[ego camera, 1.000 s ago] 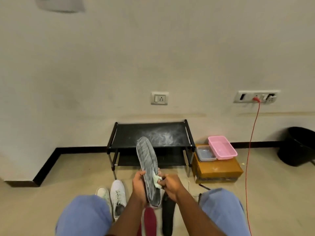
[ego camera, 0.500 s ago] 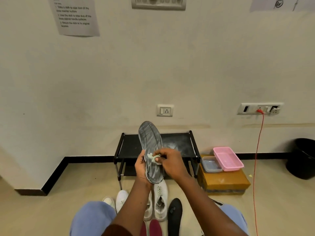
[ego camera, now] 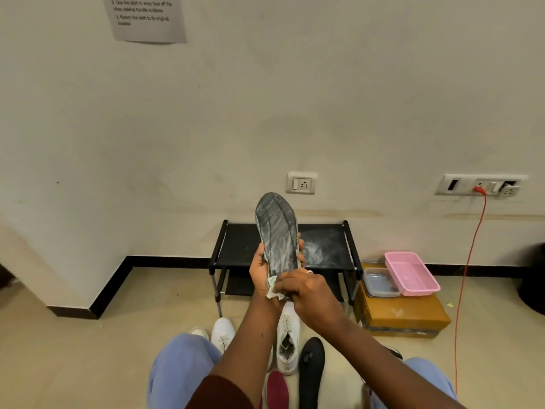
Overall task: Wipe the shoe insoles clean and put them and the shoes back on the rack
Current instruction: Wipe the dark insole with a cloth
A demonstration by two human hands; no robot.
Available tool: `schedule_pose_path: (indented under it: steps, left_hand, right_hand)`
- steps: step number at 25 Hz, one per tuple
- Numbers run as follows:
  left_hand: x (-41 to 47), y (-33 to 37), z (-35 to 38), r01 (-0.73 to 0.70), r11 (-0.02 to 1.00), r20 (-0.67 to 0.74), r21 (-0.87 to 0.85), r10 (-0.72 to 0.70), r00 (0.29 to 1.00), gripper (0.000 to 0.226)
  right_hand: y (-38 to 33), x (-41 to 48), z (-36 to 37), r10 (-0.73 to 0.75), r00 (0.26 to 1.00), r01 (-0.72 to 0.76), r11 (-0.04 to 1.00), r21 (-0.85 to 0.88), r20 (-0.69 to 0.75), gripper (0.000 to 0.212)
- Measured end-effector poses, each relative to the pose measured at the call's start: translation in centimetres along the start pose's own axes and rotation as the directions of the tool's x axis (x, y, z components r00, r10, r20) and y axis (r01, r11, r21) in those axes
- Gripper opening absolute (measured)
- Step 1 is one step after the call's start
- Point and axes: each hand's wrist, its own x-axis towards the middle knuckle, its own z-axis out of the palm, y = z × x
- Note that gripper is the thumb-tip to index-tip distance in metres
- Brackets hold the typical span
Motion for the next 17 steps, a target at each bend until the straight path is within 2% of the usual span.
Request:
schedule_pose_path:
  steps: [1,3,5,7,9,11,13,16,17]
  left_hand:
    - [0.1,-0.2,0.3,-0.008,0.999,-0.048,0.043,0.010,0.999,0.073]
    - [0.4,-0.6,0.4,-0.040,0.994,-0.161,0.102,0.056,0.985,0.065]
    - [0.4,-0.4,0.5,-0.077,0.989,-0.193,0.126,0.100,0.976,0.061]
    - [0.4,0.4,0.5,-0.080,0.989,-0.189,0.125,0.103,0.977,0.061]
    - [0.3,1.7,0.2,-0.051,0.992,-0.150,0.111,0.068,0.986,0.069]
    - [0.3,2.6,-0.5,-0.016,0.994,-0.115,0.105,0.028,0.993,0.075]
    - [0.2,3.0,-1.1,-0.010,0.993,-0.168,0.115,0.029,0.985,0.072]
    - [0.2,3.1,-1.3,-0.052,0.990,-0.254,0.132,0.084,0.964,0.063]
    - [0.3,3.1,-1.1,-0.068,0.986,-0.290,0.150,0.110,0.951,0.057]
  right_hand:
    - [0.2,0.7,0.0,0.006,1.000,-0.006,1.000,-0.014,-0.006,0.020]
    - [0.5,2.4,0.2,0.111,0.993,-0.112,0.993,-0.031,-0.032,0.028]
    - [0.5,3.5,0.3,0.241,0.970,-0.241,0.971,-0.006,-0.016,0.037]
    - [0.1,3.4,0.6,0.266,0.964,-0.266,0.963,0.042,-0.003,0.037]
    - [-0.5,2.6,0.7,0.246,0.969,-0.247,0.964,0.099,0.024,0.036]
    - [-0.8,1.9,0.8,0.159,0.986,-0.165,0.977,0.135,0.052,0.041]
    - [-0.5,1.9,1.3,0.055,0.996,-0.064,0.987,0.145,0.065,0.044]
    - [-0.3,3.4,2.2,-0.011,1.000,0.009,0.994,0.105,0.027,0.026]
    - [-0.3,4.1,2.4,-0.032,0.999,0.032,0.997,0.064,-0.005,0.030]
